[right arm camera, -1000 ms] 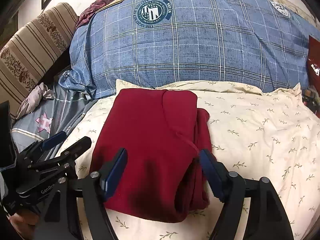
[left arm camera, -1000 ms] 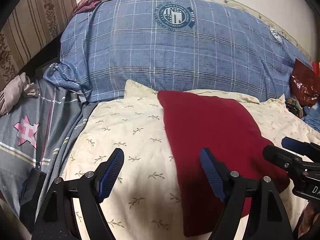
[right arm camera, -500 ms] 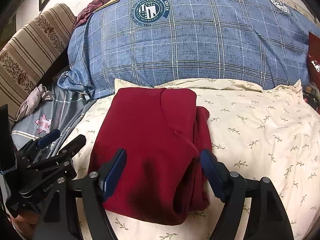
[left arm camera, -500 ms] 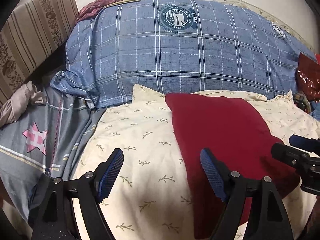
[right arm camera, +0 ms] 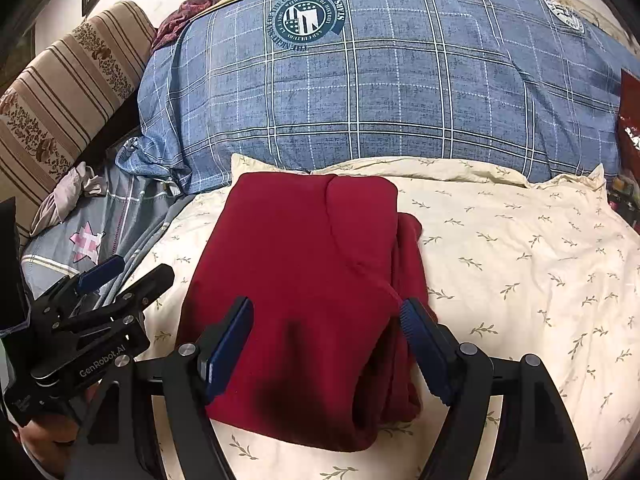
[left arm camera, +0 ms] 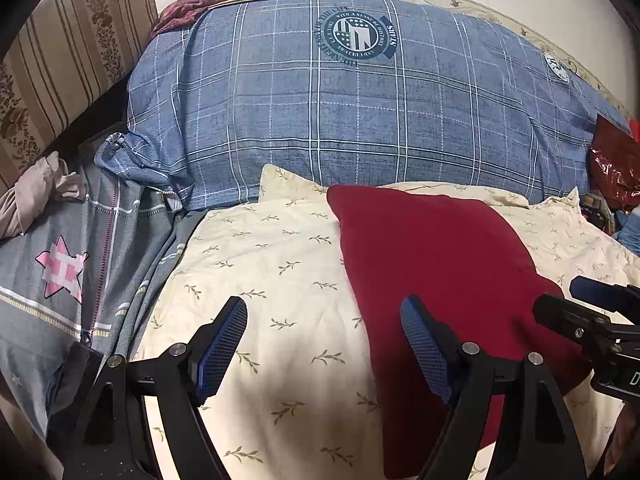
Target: Fold small clothes
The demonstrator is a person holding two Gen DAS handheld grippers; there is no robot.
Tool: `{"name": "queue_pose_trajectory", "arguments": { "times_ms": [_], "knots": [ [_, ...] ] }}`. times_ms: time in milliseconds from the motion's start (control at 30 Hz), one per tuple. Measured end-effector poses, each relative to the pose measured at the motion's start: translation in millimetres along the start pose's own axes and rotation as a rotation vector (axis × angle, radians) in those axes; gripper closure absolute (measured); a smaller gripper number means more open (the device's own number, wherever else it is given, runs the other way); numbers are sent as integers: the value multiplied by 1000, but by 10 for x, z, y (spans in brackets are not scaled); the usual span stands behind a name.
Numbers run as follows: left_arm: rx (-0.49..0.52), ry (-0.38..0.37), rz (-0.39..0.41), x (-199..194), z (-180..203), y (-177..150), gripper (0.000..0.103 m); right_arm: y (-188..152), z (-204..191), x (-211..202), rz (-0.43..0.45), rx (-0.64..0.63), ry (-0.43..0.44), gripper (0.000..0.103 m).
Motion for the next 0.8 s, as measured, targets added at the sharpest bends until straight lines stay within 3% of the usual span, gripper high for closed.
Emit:
{"name": "queue_pose_trajectory", "arguments": {
  "times_ms": [800],
  "knots": [
    [1,-4,-18,81,0,-6,24,1,-32,105,-10,2,8,23]
  ]
}}
Point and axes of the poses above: each gripper's, at about its wrist camera, not at the fingertips, and x roughly the way its jaws point, z to its right, y to its top, the point moved 7 cm from there along x, roughly the way its jaws point, and after that the axes turned 5 degrees about -z, right-handed, at the moved point
